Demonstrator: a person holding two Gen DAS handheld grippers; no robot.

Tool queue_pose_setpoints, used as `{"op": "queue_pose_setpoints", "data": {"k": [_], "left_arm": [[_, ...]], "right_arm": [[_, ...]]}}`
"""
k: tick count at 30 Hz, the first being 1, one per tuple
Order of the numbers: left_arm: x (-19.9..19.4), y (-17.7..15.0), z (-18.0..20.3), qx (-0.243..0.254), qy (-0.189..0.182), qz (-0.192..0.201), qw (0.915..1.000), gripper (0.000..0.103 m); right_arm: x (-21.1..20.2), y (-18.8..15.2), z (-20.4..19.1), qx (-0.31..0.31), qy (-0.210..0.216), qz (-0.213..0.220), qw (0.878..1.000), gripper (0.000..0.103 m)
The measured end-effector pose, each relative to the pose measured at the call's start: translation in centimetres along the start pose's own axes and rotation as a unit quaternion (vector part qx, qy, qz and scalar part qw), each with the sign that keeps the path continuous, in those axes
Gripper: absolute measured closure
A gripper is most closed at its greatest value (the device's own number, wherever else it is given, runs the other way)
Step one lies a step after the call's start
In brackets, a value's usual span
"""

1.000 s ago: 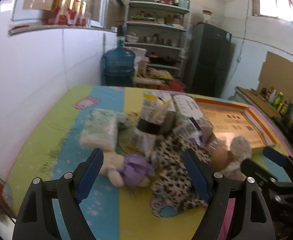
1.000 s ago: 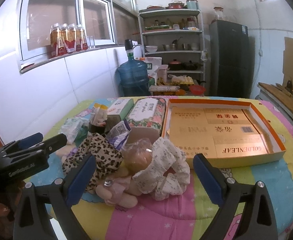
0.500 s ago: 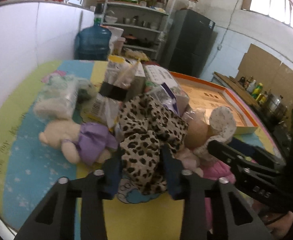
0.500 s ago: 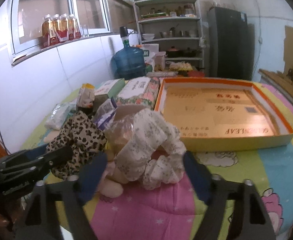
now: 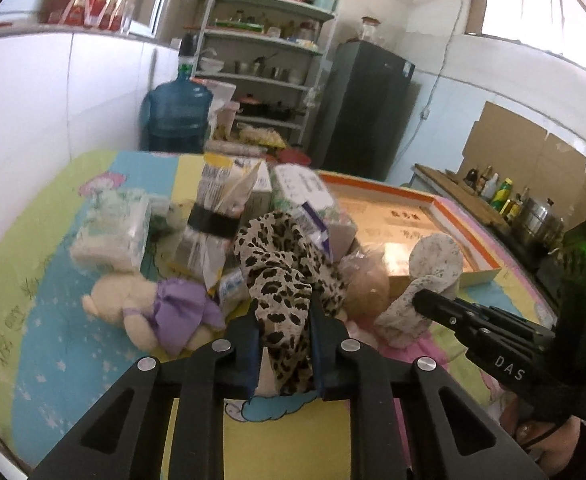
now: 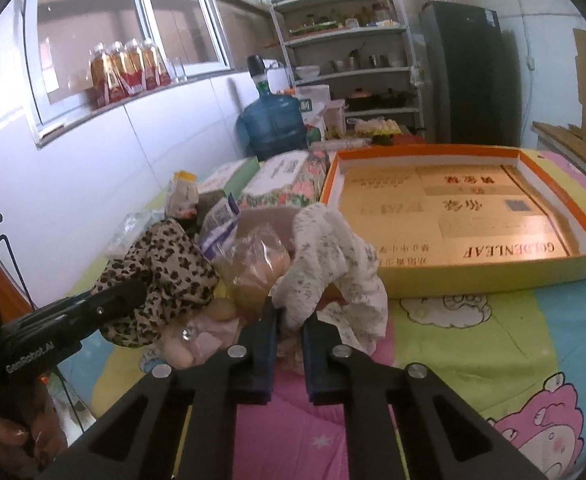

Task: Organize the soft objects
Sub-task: 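Grasp the leopard scrunchie with the left tool while the right tool grasps the white lace scrunchie, then carry both scrunchies into the orange-rimmed box and open both tools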

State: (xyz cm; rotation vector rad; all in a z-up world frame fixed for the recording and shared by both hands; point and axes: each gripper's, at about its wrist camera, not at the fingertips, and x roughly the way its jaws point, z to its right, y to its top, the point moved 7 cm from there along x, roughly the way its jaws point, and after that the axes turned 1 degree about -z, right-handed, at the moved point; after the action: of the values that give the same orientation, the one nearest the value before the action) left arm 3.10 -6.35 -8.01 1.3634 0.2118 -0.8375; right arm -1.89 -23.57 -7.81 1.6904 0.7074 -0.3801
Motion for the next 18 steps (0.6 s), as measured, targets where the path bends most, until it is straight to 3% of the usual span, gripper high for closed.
{"op": "queue_pose_setpoints", "data": {"k": [10, 18], "left_arm": [[-1.9, 3.7, 2.7, 0.031, -0.03, 0.04, 0.9982, 0.083], [-0.9, 6.3, 7.6, 0.067, -0.077, 0.058, 0.9931, 0.083]], "right_arm": [[-3.5, 2.8, 1.0, -0.007, -0.009, 0.053, 0.999, 0.092], [-6.3, 5.5, 5.2, 0.001, -0.053, 0.096, 0.994, 0.092]]}}
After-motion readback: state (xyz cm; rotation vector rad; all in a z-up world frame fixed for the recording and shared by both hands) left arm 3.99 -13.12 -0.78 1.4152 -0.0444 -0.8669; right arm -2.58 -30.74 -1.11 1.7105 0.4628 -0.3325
